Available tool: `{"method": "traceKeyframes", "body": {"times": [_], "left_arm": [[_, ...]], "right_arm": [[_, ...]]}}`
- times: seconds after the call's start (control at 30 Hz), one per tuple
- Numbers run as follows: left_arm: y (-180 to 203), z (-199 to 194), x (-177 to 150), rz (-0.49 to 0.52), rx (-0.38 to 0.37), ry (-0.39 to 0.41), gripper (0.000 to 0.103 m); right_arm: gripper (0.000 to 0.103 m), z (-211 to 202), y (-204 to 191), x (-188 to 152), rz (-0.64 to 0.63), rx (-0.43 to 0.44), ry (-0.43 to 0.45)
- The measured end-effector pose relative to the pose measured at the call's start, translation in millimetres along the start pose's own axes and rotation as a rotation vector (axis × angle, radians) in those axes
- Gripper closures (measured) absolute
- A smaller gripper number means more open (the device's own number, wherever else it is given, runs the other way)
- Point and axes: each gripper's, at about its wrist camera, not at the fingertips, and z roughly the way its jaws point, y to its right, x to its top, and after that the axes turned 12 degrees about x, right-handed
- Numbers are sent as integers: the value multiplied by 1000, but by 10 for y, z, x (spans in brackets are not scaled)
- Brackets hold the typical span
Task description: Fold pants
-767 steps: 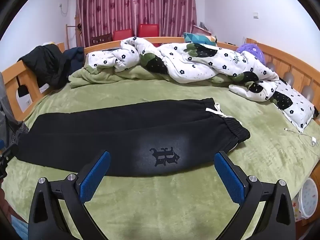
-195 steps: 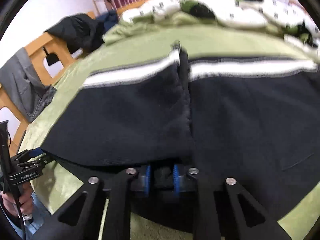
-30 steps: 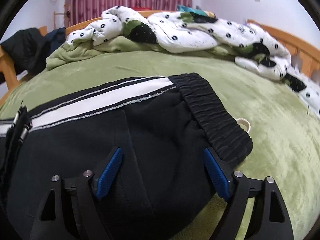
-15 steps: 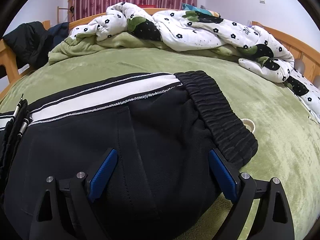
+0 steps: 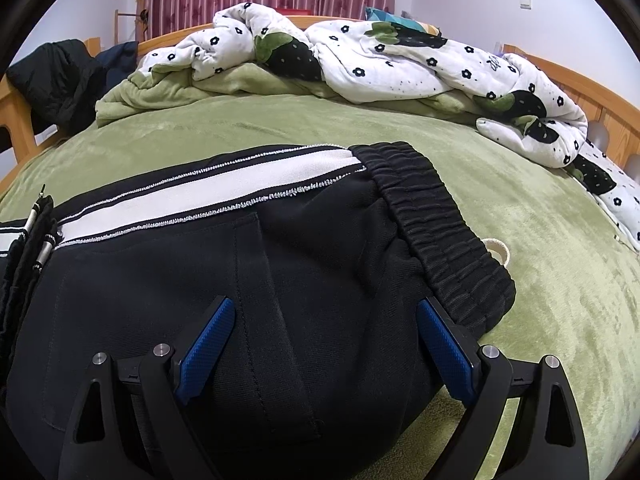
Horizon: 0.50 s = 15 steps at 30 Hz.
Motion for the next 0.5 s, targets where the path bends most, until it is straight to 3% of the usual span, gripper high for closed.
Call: {"method": "traceKeyframes", "body": {"times": [0.1,0.17,0.23,0.37,0.5], "left_arm": [[-69,-182,-39,-18,-5,20,28],[-164,-310,-118,-25,26,29,28],[-280,-368,-219,-26,56,15,28],[-590,-461,-467,-82,76,-34,28],[-889,-513,-613,-181,66,-80,28]], "right_arm": [[20,-69,-12,53,19,3,-18],[41,-192,-24,109,64,57,-30],[42,-352,-94,141,101,131,-24],[59,-617,-562,169,90,317,-59],[67,-724,-1258,17,-10,463,-115]]}}
